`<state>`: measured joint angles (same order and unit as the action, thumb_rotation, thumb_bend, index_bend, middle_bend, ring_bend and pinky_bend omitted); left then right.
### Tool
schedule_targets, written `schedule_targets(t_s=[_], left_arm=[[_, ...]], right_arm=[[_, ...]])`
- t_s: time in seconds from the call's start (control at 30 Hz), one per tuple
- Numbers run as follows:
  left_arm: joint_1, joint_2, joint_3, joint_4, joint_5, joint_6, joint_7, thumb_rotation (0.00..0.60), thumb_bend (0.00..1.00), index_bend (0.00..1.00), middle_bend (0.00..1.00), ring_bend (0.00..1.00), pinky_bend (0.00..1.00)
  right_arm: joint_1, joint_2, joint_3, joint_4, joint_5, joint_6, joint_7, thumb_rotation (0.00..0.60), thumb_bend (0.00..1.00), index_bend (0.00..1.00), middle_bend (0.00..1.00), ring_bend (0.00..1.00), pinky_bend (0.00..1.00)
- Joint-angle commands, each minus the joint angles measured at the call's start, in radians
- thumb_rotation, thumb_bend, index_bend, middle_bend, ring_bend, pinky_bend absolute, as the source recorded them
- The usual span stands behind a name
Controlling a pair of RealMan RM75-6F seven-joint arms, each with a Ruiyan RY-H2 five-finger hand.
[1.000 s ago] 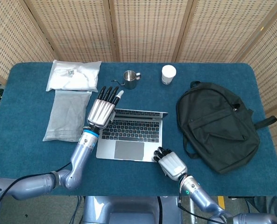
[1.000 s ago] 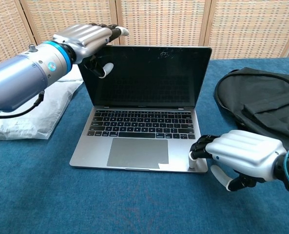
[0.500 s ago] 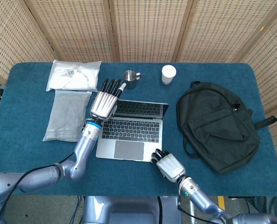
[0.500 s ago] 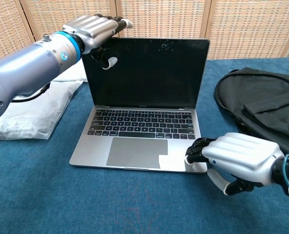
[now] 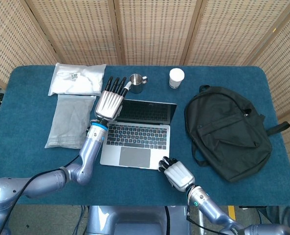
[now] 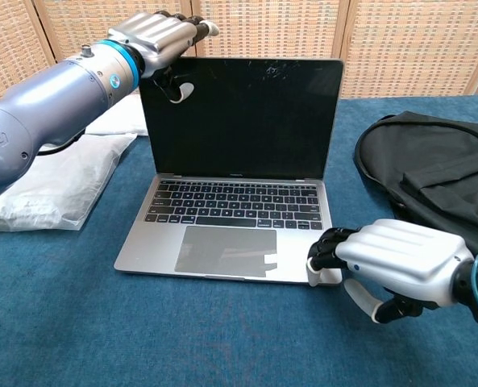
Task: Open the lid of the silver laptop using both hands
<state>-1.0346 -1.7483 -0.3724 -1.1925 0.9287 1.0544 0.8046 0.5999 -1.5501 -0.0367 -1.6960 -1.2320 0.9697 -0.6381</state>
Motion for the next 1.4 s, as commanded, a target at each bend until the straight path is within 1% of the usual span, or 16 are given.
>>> schedule_targets(t_s=[0.03, 0.27, 0.47, 0.67, 0.8, 0.9, 1.07, 1.17, 1.23, 1.3, 1.4], left_arm=[[-0.005, 0.0, -0.001, 0.007, -0.01, 0.002, 0.003, 0.6, 0.46, 0.0, 0.0, 0.0, 0.0], [-0.017, -0.002, -0.002, 0.032, -0.031, 0.001, 0.016, 0.6, 0.46, 0.0, 0.0, 0.0, 0.0], [-0.011, 0.005, 0.0, 0.042, -0.043, 0.006, 0.0, 0.6, 0.46, 0.0, 0.0, 0.0, 0.0], [0.01, 0.031, 0.005, -0.003, -0.034, 0.014, -0.046, 0.6, 0.46, 0.0, 0.0, 0.0, 0.0], [0.03, 0.063, 0.022, -0.045, -0.005, 0.023, -0.074, 0.6, 0.46, 0.0, 0.0, 0.0, 0.0], [0.052, 0.099, 0.032, -0.102, 0.029, 0.041, -0.112, 0.6, 0.46, 0.0, 0.0, 0.0, 0.0], [0.112, 0.194, 0.056, -0.24, 0.131, 0.102, -0.201, 0.6, 0.46, 0.0, 0.0, 0.0, 0.0], [0.151, 0.251, 0.064, -0.317, 0.158, 0.14, -0.226, 0.6, 0.46, 0.0, 0.0, 0.0, 0.0], [0.191, 0.311, 0.069, -0.391, 0.167, 0.17, -0.243, 0.6, 0.46, 0.0, 0.0, 0.0, 0.0], [0.24, 0.38, 0.074, -0.468, 0.168, 0.202, -0.268, 0.6, 0.45, 0.0, 0.0, 0.0, 0.0], [0.309, 0.47, 0.096, -0.551, 0.181, 0.241, -0.303, 0.6, 0.45, 0.0, 0.0, 0.0, 0.0]], right_arm=[[0.0, 0.001, -0.001, 0.0, 0.0, 0.0, 0.002, 0.6, 0.81, 0.28, 0.18, 0.1, 0.23], [-0.001, 0.005, -0.002, 0.001, -0.001, 0.002, 0.007, 0.6, 0.81, 0.28, 0.19, 0.1, 0.23], [-0.004, 0.009, -0.002, -0.001, -0.002, 0.005, 0.02, 0.6, 0.81, 0.28, 0.19, 0.1, 0.23], [-0.004, 0.013, -0.003, -0.012, -0.007, 0.01, 0.015, 0.6, 0.81, 0.28, 0.19, 0.1, 0.23], [-0.007, 0.021, -0.002, -0.022, -0.015, 0.024, 0.011, 0.6, 0.81, 0.28, 0.19, 0.1, 0.23], [-0.015, 0.026, 0.005, -0.028, -0.034, 0.05, 0.023, 0.6, 0.81, 0.28, 0.19, 0.1, 0.23], [-0.033, 0.063, 0.018, -0.05, -0.096, 0.107, 0.087, 0.6, 0.81, 0.28, 0.19, 0.1, 0.24], [-0.054, 0.1, 0.028, -0.061, -0.152, 0.16, 0.168, 0.6, 0.81, 0.28, 0.19, 0.1, 0.25], [-0.079, 0.138, 0.032, -0.056, -0.196, 0.211, 0.254, 0.6, 0.8, 0.28, 0.19, 0.1, 0.25], [-0.11, 0.179, 0.035, -0.031, -0.233, 0.272, 0.346, 0.6, 0.79, 0.28, 0.19, 0.1, 0.25], [-0.154, 0.215, 0.036, 0.029, -0.279, 0.355, 0.457, 0.6, 0.78, 0.28, 0.18, 0.1, 0.25]])
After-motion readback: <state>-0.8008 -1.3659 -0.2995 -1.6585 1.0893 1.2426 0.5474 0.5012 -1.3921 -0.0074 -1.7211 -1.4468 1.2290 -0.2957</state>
